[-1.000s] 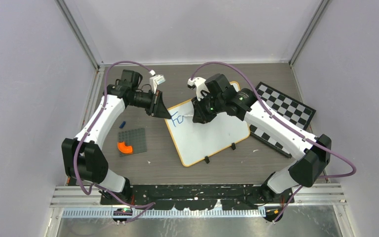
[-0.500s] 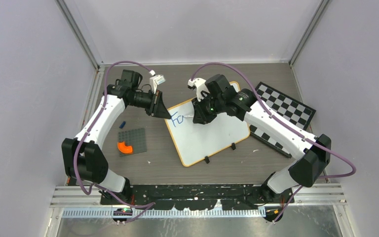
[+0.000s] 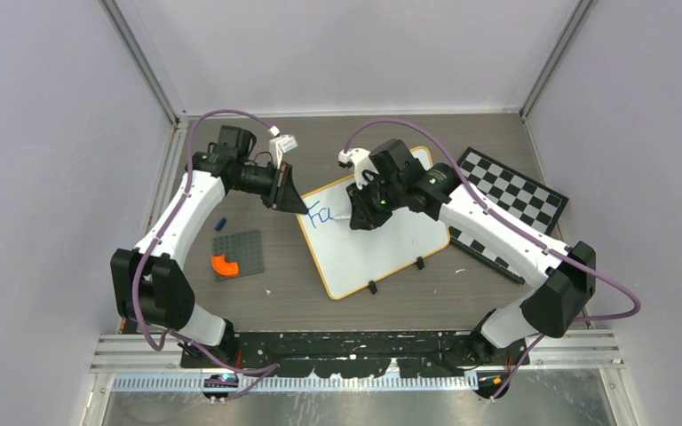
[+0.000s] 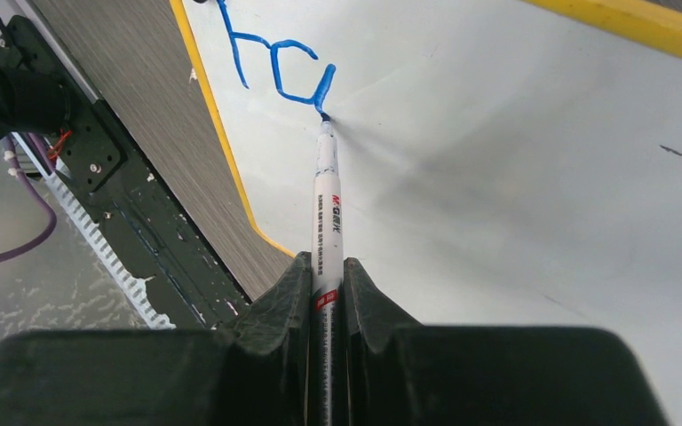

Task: Write a sentence on the whiteboard

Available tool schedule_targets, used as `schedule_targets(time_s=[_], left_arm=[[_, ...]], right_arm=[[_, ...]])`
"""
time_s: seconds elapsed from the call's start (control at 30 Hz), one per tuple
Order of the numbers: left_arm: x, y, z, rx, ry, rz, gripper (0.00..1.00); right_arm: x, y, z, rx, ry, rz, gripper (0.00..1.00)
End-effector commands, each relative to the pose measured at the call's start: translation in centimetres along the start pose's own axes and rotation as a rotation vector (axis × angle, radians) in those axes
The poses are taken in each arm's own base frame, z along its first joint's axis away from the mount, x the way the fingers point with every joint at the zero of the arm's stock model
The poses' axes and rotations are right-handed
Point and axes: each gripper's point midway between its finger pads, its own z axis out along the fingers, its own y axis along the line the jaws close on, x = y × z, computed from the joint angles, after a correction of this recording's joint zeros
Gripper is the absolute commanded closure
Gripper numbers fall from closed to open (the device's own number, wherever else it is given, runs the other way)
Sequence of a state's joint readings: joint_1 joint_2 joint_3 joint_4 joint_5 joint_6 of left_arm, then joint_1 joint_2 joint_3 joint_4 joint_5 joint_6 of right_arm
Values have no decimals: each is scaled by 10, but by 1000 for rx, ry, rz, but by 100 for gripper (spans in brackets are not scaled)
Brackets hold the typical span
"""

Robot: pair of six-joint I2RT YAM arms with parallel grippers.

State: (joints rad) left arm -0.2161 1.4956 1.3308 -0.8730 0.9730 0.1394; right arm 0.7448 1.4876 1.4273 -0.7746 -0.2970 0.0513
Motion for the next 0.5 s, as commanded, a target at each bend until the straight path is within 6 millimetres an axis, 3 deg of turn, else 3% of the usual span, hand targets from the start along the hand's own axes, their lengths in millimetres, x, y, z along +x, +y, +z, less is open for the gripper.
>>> schedule_targets(time_s=[0.0, 0.17, 0.47], left_arm=[[3, -13, -1, 22, 4, 12, 100], [4, -13, -1, 22, 15, 26, 100], [9, -12, 2, 25, 41, 35, 100]], right_arm=[[-9, -6, -15, 46, -41, -35, 100], [-11, -5, -21, 48, -37, -48, 100], [-21, 18, -47, -52, -56, -93, 100]])
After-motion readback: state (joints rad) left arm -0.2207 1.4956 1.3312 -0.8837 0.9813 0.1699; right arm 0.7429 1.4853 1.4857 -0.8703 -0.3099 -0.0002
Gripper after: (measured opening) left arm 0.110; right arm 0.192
